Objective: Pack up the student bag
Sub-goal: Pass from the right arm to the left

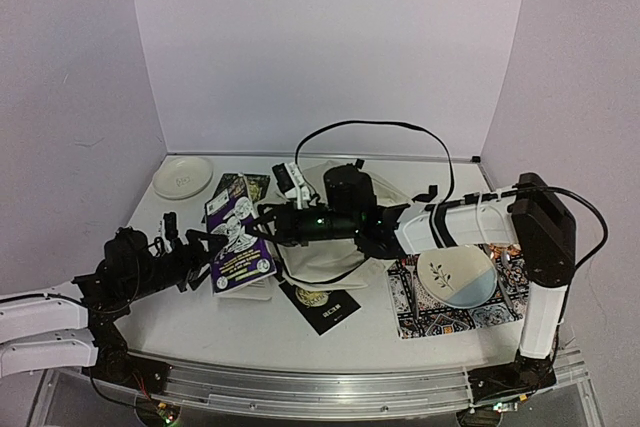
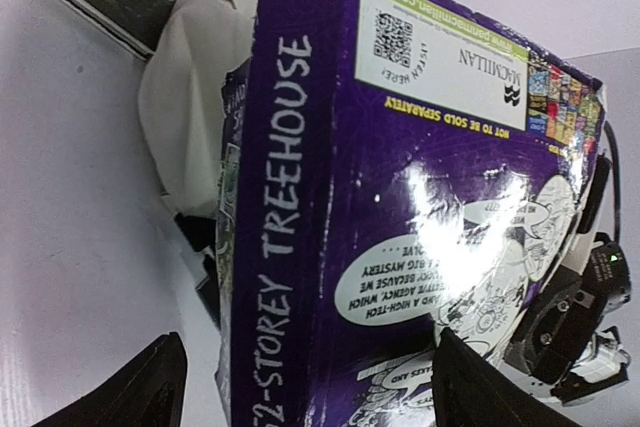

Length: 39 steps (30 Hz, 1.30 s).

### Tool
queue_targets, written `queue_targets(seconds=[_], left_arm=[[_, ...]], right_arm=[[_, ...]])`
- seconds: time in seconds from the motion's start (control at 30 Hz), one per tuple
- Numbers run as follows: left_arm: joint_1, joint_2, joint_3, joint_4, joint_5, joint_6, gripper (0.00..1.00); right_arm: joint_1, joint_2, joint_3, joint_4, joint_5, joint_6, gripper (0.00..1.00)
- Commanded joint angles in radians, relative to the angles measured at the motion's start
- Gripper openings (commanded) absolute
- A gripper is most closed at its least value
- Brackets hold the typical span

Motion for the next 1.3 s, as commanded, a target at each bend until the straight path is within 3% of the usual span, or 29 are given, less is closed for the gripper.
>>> queue_targets(seconds=[0.0, 0.27, 0.5, 0.73, 0.87, 1.27], left_arm=[[-0.003, 0.016, -0.041, 0.254, 0.074, -0.059, 0.83], [-0.003, -0.042, -0.051, 0.385, 0.111, -0.074, 0.67], [-0.004, -0.127, -0.044, 0.399, 0.113, -0.073, 0.43], [-0.004, -0.097, -0.023, 0.409, 0.128, -0.064, 0.18], [-0.003, -0.069, -0.005, 0.409, 0.14, -0.039, 0.0], [-0.003, 0.102, 0.104, 0.409, 0.247, 0.044, 0.0]], right_arm=[[0.003, -0.078, 0.016, 0.194, -0.04, 0.024, 0.0], [-0.008, -0.092, -0.029, 0.201, -0.007, 0.026, 0.0], [-0.018, -0.082, -0.079, 0.2, 0.018, 0.044, 0.0], [-0.019, -0.074, -0.076, 0.173, 0.023, 0.021, 0.01], [-0.042, -0.087, -0.09, 0.131, 0.017, -0.016, 0.17], [-0.2, -0.211, -0.16, -0.127, -0.062, -0.187, 0.65]])
